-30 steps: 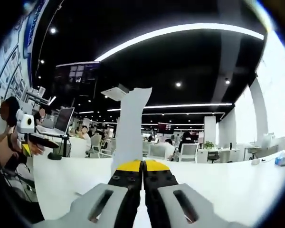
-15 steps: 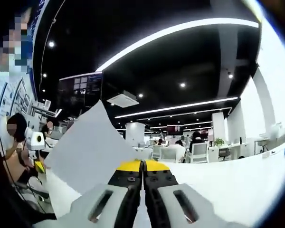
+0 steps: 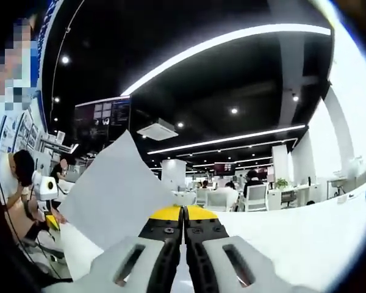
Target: Organize the stack of printing papers by aligning and flattening the scattered papers on the table
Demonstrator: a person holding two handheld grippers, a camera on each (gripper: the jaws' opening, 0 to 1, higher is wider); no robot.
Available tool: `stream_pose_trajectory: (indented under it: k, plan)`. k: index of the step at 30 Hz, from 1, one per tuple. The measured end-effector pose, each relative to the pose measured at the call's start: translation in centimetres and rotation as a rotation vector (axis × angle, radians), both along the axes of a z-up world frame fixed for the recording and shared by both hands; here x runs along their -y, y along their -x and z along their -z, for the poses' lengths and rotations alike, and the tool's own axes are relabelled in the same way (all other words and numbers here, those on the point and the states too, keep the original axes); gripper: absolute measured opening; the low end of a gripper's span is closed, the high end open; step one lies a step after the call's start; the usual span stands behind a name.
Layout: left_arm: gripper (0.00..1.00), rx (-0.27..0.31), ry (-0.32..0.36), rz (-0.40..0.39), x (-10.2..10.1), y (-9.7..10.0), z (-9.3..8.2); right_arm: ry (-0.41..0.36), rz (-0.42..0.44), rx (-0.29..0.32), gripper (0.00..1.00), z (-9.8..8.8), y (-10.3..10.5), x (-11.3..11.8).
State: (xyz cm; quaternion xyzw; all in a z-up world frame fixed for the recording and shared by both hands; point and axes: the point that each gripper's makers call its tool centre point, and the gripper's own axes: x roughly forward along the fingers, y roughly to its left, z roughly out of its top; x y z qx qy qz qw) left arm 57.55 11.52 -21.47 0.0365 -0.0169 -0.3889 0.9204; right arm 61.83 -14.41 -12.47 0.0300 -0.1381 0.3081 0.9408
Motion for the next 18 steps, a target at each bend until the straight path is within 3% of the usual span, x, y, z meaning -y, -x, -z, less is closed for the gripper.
stream_pose_trajectory:
  k: [8,18]
  plan:
    - [0.97,-0.001,-0.001,-0.024,-0.5,-1.5,0.5,-0.001,-0.017,-0.022,0.0,-0.2,-0.6,-0.5]
    - [0.97,0.013,0.027,-0.003,0.1,-2.6,-0.7,0.007,-0.031,-0.037,0.0,-1.0,-0.9,-1.0]
